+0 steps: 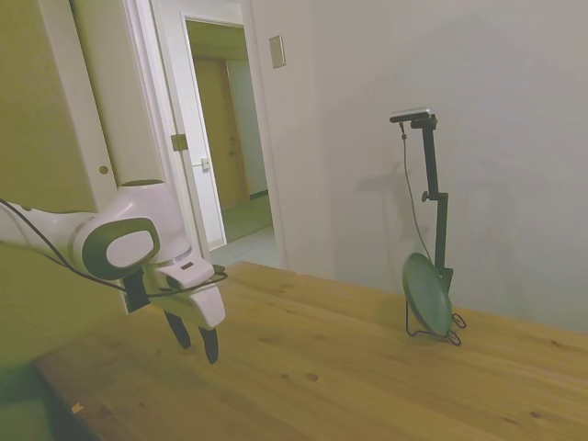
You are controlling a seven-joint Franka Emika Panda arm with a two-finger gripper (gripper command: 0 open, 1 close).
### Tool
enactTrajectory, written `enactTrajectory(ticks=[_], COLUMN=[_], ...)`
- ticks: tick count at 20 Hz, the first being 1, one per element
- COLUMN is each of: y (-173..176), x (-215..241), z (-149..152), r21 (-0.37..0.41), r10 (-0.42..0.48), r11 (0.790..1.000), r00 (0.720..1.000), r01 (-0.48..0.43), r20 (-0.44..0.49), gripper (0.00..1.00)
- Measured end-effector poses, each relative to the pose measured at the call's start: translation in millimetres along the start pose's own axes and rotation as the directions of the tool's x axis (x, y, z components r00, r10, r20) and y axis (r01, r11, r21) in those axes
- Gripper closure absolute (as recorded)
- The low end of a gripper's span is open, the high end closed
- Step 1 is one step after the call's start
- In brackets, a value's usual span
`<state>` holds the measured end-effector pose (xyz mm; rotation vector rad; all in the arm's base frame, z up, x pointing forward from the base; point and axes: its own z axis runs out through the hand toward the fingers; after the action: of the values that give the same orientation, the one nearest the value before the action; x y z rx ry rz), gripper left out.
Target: Unload the plate
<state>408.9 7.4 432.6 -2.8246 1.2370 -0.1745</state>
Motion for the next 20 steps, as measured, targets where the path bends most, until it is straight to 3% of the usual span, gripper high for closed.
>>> enactTrajectory(ticks=[4, 8, 11, 20], y=[13.0, 64.6, 83.8, 77.1], x=[20.4, 89.9, 141.7, 270.4], z=[-3.8, -28.9, -56.4, -113.6], r21=[0.001, 0.004, 0.035, 0.103], r10=[0.047, 0.182, 0.259, 0.345], r11=[0.999, 0.983, 0.966, 0.938], r00=[0.997, 0.972, 0.945, 0.887], r01=[-0.047, -0.184, -0.257, -0.33], r20=[-0.054, -0.151, -0.199, -0.307], gripper=[0.0, 0.0, 0.0, 0.0])
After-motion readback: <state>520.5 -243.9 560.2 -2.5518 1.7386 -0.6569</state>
